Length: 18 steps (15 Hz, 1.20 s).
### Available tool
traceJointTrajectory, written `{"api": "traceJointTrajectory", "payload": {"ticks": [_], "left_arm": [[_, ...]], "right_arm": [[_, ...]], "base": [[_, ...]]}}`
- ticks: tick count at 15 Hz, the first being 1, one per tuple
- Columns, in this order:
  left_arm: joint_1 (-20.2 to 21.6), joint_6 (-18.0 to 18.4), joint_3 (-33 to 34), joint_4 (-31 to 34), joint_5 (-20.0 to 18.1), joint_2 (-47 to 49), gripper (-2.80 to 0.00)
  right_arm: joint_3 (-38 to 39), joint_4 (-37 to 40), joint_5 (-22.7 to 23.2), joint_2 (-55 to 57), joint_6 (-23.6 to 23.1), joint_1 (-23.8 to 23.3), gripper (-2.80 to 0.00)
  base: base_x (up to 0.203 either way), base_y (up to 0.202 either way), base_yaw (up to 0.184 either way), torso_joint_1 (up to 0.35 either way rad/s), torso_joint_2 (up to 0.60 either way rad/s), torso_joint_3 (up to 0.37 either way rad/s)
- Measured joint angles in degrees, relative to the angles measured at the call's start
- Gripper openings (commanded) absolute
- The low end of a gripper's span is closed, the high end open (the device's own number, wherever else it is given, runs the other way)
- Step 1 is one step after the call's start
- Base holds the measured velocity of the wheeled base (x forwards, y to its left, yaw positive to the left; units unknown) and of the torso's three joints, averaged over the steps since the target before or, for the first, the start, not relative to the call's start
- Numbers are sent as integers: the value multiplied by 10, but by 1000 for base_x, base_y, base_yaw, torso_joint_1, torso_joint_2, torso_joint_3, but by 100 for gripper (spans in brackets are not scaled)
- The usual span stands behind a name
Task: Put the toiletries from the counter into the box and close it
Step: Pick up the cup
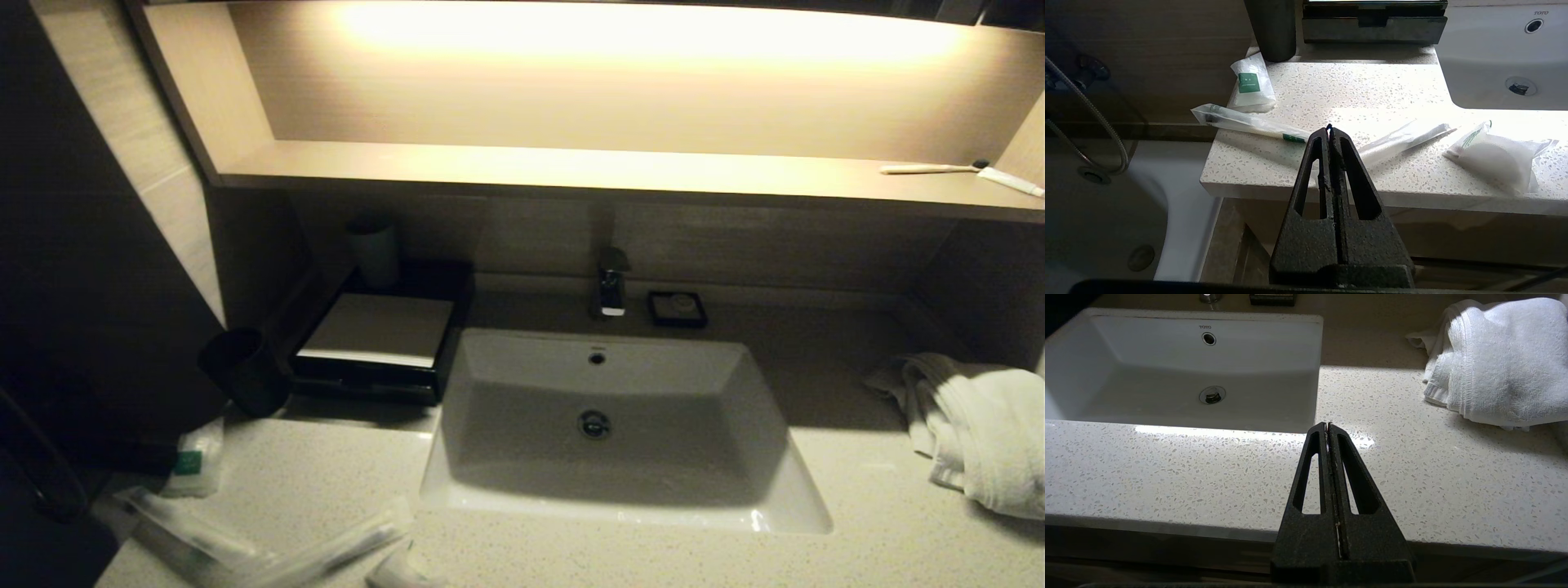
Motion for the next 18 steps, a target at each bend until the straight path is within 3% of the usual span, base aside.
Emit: {"api": "traceJointTrajectory", "payload": {"ticks": [18], "left_arm": [[0, -20, 0, -1, 4, 0, -280]], "right_arm": [[0, 0, 0, 0, 0, 0, -280]], "base": [[0, 0, 0, 0, 0, 0]]}}
